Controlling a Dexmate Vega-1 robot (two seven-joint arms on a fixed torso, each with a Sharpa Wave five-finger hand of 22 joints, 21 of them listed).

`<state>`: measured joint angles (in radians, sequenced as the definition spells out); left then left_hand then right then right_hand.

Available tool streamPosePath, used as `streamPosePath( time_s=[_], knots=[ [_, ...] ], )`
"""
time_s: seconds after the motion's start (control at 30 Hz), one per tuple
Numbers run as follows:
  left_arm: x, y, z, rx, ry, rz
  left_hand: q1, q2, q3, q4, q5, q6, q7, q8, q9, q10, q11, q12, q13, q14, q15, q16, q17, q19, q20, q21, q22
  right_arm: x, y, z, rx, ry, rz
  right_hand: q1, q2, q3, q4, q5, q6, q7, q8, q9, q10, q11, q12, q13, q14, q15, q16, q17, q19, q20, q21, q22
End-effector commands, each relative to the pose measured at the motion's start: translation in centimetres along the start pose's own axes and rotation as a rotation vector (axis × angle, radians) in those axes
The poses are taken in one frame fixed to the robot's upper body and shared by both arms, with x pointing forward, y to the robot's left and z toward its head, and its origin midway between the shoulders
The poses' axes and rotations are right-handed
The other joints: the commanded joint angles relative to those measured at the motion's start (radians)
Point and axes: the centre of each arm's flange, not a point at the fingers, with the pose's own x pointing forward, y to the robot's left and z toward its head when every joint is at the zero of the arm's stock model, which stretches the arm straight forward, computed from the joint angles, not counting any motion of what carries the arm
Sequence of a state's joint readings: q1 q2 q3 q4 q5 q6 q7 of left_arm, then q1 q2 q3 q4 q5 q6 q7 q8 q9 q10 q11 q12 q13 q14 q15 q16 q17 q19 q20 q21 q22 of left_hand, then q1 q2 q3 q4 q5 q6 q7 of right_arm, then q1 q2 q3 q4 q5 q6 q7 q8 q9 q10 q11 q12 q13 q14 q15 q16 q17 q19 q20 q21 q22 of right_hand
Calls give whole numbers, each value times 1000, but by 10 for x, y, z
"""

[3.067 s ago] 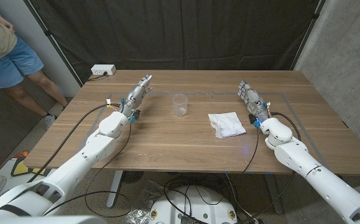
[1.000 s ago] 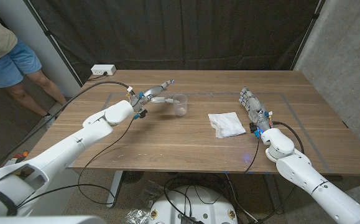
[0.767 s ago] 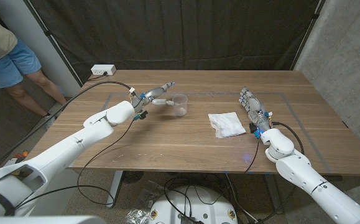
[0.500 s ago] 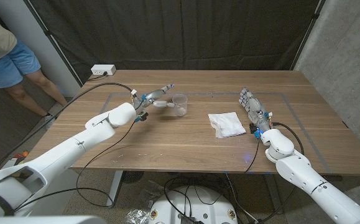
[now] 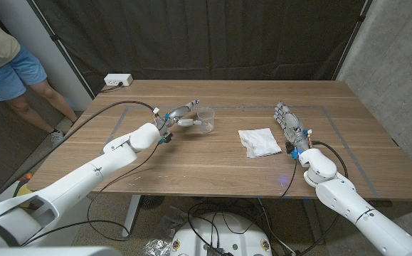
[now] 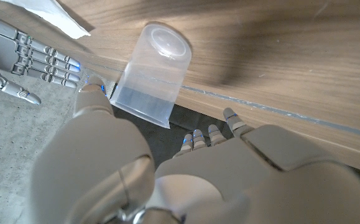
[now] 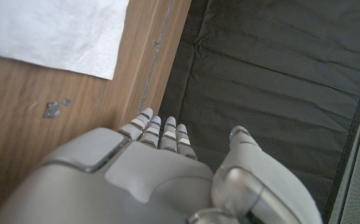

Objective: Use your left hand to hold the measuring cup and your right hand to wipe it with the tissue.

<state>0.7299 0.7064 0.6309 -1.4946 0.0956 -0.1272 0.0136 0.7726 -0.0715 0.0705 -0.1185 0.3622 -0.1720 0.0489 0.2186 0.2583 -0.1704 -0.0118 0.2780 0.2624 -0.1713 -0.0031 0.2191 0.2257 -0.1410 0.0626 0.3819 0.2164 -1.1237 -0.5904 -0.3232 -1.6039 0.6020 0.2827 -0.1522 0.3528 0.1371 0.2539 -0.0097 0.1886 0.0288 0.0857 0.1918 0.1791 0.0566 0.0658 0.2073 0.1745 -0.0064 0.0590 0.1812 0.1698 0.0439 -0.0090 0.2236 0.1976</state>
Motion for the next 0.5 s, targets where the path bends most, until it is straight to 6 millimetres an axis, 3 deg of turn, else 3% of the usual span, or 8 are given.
streamPosePath(
  time_s=[0.03,0.1,0.23,0.43,0.5],
  knots=[
    [12,-23,-1,-99,9,-6,6,3,-3,-2,-4,-283,5,9,3,-145,0,10,2,15,-1,10,5,14,7,8,4,1,-3,-4,9,6,-7,-4,-2,-5,-2,-3,5,5,0,4,6,3,-3,5,5,7,-1,3,3,5,4,4],
    [17,-27,0,-127,-8,5,16,4,-5,-4,-8,-259,-3,19,5,-122,-17,22,2,37,-16,14,4,50,25,22,3,1,-4,-6,12,10,-11,-5,-2,-6,-2,-3,5,5,0,4,6,2,-3,5,5,6,-1,3,3,5,4,4],
    [24,-31,1,-165,-46,13,51,-3,-11,-15,-19,-191,-11,47,7,-54,-32,49,-2,98,-33,18,-8,132,22,51,-4,1,-5,-8,16,14,-14,-6,-3,-6,-2,-3,6,5,0,4,6,1,-3,5,5,6,-1,3,3,5,4,4],
    [36,-36,2,-244,-114,39,97,-3,-10,-26,-26,-110,-20,81,5,15,-38,69,-11,154,-40,18,-22,198,-6,72,-11,3,-7,-10,21,19,-16,-7,-3,-7,-2,-3,7,5,0,4,6,1,-3,5,4,6,-1,3,3,6,4,4],
    [40,-38,2,-287,-130,40,121,-5,-12,-27,-32,-59,-33,101,3,72,-51,83,-20,209,-72,21,-31,247,-27,87,-14,3,-8,-10,20,20,-17,-7,-3,-7,-2,-3,6,5,-1,4,7,2,-3,5,5,7,-1,3,3,6,4,4]
  ],
)
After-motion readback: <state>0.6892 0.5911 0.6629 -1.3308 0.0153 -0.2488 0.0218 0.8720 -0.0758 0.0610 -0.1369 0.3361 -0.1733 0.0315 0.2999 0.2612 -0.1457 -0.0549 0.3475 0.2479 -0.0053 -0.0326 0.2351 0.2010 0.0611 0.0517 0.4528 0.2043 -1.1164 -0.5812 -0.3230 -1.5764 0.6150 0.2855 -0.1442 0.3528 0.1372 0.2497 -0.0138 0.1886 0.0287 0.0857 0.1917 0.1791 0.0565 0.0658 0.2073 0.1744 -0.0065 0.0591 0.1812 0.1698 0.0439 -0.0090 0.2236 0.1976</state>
